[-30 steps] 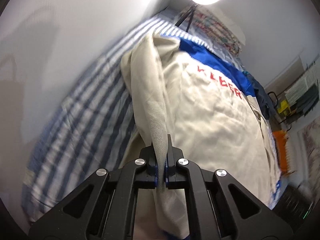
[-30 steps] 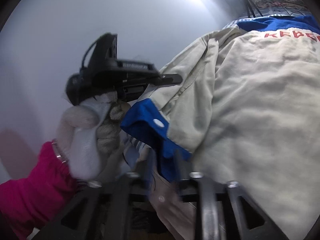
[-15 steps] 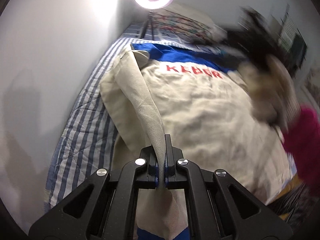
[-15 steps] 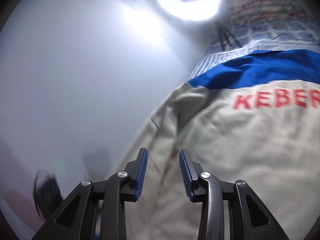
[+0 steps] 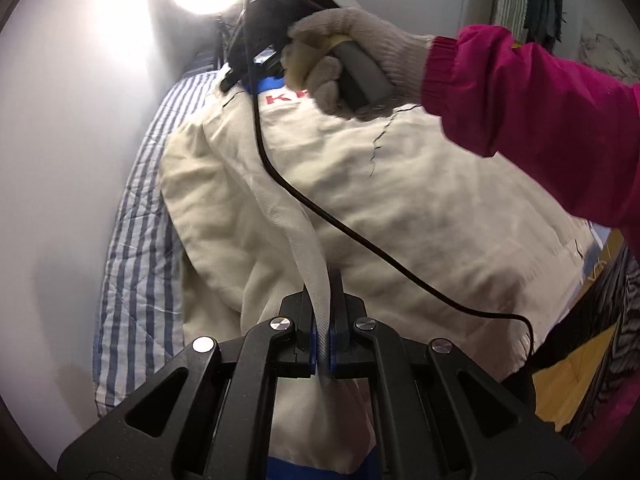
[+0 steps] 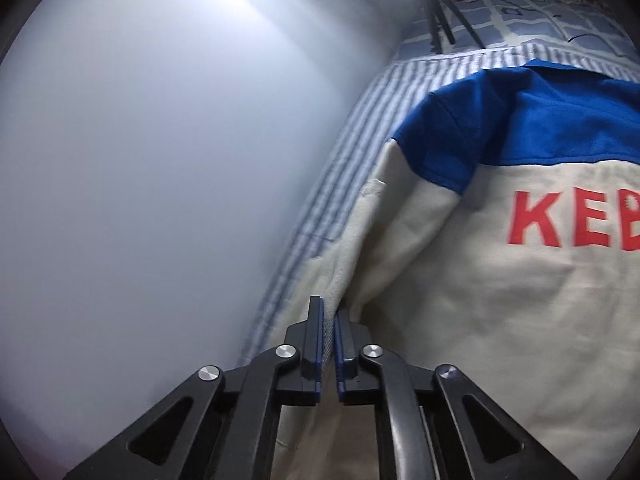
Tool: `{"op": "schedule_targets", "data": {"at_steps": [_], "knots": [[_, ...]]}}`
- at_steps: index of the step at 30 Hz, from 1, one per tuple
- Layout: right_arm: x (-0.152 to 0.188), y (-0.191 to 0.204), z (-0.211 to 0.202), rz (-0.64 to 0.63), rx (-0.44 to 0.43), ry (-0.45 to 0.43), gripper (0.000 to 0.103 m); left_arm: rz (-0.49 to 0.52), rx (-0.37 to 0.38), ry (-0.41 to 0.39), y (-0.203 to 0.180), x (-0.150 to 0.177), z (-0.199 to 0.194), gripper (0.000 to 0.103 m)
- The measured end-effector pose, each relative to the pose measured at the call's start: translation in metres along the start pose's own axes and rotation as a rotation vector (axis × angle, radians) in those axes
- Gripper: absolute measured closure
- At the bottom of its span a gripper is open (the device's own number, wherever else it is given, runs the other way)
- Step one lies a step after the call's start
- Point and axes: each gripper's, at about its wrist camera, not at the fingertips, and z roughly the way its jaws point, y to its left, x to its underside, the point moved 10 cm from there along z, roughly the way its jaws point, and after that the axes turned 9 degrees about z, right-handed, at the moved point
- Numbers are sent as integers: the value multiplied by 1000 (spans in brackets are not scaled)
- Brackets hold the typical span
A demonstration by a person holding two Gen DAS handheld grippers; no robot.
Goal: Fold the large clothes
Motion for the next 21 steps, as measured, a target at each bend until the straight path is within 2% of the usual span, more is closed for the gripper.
{"op": "schedule_targets", "data": {"at_steps": [2,4,6,7,10,11,14,15,20,21], "knots": [[6,-14,-14,-18,20,-17,102,4,0,12,-4,4,1,102],[13,-39,-24,34,20,-21,102,8,12,23,-8,7,3,102],[25,-75,-28,86,83,-3,102,14,18,39,-18,13,5,101],[32,-87,-29,88,108,12,101,14,25,47,-23,17,6,96],[53,-108,-28,23,225,55,99,-31,76,52,-33,28,-1,70],[58,-109,-30,-8,254,65,98,-59,88,37,-33,31,-9,65],[60,-107,-45,-58,291,39,82,-179,103,-10,-19,41,-31,65],[58,-104,-53,-72,294,17,79,-214,96,-18,-12,43,-36,65],[50,-61,-85,-162,204,-41,79,-499,78,-41,40,75,-40,65],[46,-47,-85,-185,183,-42,78,-523,78,-41,43,77,-39,65]]}}
